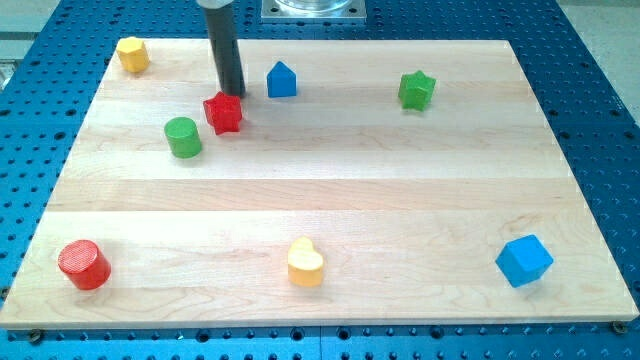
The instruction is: Push the blue cube diagonal to the green star
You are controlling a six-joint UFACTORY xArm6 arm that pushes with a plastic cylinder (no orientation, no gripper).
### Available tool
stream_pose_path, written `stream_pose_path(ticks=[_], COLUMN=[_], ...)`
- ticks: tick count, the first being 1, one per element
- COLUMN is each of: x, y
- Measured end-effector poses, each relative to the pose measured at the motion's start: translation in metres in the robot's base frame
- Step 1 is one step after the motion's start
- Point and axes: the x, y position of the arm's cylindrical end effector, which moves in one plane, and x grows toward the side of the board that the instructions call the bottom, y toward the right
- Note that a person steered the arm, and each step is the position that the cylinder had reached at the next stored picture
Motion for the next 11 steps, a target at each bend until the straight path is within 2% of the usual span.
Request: stream_pose_path(ticks=[1,2,4,6,8,10,11], x=[-0.020,-0.008,0.003,0.038,0.019,0.075,0.106], y=[0.027,0.027,0.091,0.101,0.141,0.162,0.203])
